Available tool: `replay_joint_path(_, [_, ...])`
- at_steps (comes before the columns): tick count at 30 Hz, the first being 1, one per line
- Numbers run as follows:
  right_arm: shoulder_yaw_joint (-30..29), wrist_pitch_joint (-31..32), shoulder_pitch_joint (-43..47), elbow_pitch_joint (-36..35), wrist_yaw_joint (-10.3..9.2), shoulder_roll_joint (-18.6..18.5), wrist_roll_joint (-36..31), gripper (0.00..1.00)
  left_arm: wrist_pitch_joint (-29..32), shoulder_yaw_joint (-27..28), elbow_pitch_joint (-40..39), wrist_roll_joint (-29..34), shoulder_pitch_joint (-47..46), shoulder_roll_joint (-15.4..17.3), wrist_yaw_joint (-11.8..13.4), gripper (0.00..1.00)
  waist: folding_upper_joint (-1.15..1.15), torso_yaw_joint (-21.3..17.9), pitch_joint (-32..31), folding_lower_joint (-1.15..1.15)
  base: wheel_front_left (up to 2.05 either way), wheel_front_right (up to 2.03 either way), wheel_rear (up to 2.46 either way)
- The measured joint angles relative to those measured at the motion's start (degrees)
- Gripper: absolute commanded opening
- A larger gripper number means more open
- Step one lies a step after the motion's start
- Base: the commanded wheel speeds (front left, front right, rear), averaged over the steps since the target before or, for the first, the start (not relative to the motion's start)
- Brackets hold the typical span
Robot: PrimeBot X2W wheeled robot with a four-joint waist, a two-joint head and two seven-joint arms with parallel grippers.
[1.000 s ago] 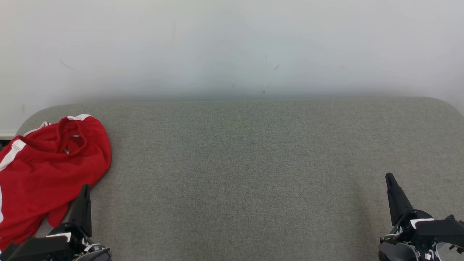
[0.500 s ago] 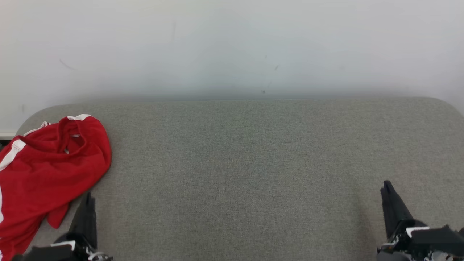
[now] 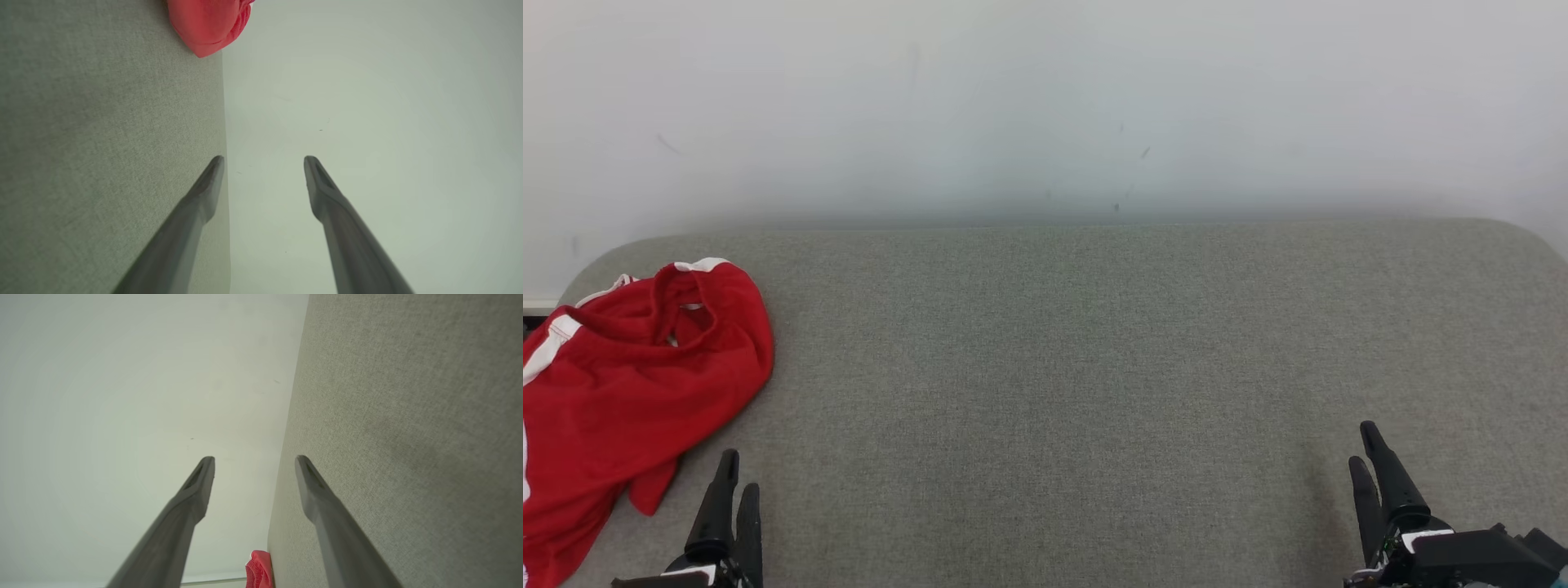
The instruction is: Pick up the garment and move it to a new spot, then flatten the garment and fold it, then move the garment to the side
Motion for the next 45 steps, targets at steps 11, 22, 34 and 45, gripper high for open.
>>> replay_joint_path(11, [2.6,-2.7,-1.5,1.6,0.0,-0.2,-7.8,1.0,-3.1,-1.9,-1.4,5.9,0.2,0.6,1.3,1.0,0.0,-0.1,0.0,0.0,0.0,0.0,0.0])
replay_joint_path(22, [3.4,-5.3,-3.1,2.8,0.0,-0.2,-20.2,1.0,-5.9,-3.6,-2.9,16.8,0.2,1.3,3.6,1.0,0.0,-0.1,-0.1,0.0,0.0,0.0,0.0])
replay_joint_path(34, [4.5,-6.9,-3.9,2.8,0.0,-0.3,-32.2,1.0,-8.5,-5.8,-4.0,27.1,0.2,2.1,5.0,1.0,0.0,0.1,-0.1,0.0,0.0,0.0,0.0])
replay_joint_path(45, [4.3,-6.8,-4.3,1.8,0.0,-0.4,-42.4,1.0,-10.5,-9.2,-4.6,35.7,0.2,3.5,6.0,1.0,0.0,0.4,-0.2,0.0,0.0,0.0,0.0])
